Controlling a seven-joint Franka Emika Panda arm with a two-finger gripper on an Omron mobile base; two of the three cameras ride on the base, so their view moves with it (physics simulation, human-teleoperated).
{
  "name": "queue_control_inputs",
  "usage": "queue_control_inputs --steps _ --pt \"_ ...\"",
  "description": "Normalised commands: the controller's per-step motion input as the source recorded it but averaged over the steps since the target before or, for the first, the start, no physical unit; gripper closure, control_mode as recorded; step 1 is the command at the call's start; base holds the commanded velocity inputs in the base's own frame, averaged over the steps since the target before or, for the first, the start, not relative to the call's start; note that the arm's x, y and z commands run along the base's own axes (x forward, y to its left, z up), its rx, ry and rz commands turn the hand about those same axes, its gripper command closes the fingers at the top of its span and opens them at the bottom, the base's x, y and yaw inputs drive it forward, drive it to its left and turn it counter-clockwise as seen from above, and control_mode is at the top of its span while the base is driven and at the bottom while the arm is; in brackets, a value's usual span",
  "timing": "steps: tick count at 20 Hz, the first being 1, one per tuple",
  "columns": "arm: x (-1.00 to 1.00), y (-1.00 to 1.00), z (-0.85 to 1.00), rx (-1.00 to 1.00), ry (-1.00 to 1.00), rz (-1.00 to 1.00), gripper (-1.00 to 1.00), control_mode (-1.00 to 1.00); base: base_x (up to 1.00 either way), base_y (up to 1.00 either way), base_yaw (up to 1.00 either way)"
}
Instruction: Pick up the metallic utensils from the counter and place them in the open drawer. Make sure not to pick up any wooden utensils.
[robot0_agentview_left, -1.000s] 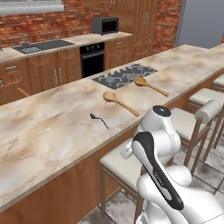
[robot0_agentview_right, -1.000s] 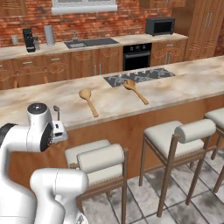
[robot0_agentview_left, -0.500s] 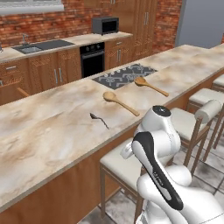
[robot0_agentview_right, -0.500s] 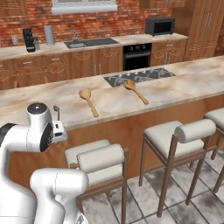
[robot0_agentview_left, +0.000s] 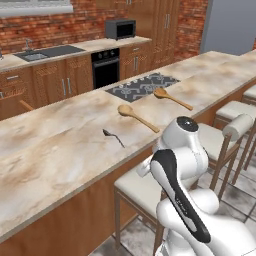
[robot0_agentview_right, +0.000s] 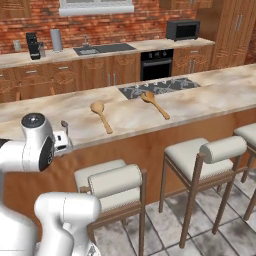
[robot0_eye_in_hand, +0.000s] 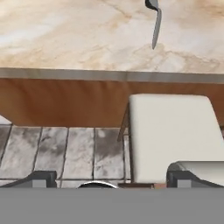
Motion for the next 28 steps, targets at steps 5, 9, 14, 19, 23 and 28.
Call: queue_control_inputs --steps 5,9,14,19,23,28 --pt "0.52 0.29 0.52 -0.05 -0.12 0.01 -1.00 -1.00 0.00 0.00 0.00" --pt "0.94 0.41 0.84 0.00 -0.06 -0.18 -1.00 -1.00 0.00 0.00 0.00" --pt "1.00 0.59 0.32 0.00 0.03 -0.31 -1.00 -1.00 0.00 0.00 0.00" --pt "0.94 0.01 0.03 0.00 0.19 -0.21 -1.00 -1.00 0.00 0.00 0.00" --pt "0.50 -0.61 -0.28 0.08 0.40 -0.01 -1.00 -1.00 0.00 0.00 0.00" --pt "0.22 -0.32 -0.04 0.01 0.22 0.06 -1.00 -1.00 0.00 0.00 0.00"
